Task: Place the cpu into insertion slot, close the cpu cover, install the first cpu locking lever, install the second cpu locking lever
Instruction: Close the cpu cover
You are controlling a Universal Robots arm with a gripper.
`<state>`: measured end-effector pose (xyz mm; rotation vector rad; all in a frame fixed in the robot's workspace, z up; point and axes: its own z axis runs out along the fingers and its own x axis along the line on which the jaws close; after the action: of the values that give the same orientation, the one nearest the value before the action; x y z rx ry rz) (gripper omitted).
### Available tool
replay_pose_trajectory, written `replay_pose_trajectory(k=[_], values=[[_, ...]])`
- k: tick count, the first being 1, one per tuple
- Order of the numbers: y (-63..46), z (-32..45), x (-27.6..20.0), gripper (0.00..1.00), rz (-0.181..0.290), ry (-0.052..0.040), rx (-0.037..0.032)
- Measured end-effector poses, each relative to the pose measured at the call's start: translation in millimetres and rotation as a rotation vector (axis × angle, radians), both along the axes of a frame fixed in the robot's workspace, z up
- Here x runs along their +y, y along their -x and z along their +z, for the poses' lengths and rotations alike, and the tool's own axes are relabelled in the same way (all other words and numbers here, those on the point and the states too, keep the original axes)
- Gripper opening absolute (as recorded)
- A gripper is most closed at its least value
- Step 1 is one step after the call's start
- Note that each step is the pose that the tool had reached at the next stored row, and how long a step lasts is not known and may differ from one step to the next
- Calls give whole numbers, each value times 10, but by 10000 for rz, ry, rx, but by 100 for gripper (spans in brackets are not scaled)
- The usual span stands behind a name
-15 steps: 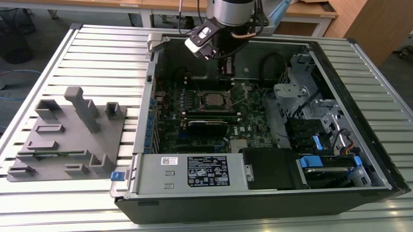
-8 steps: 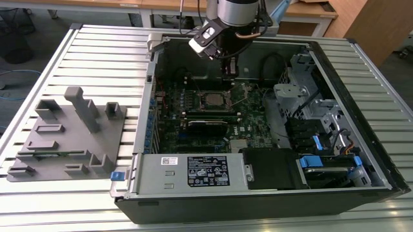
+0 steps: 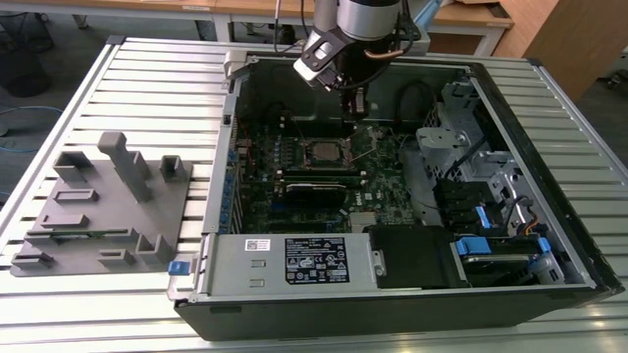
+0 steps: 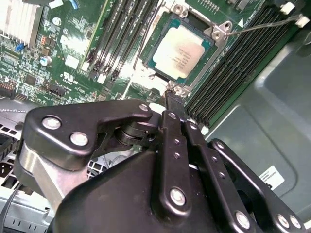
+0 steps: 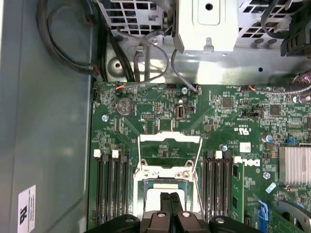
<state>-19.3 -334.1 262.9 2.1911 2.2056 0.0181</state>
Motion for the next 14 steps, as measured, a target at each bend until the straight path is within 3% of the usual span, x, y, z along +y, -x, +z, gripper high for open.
replay_pose_trajectory(k=[14], values=[[-249,-4,0,10,1,1,5]])
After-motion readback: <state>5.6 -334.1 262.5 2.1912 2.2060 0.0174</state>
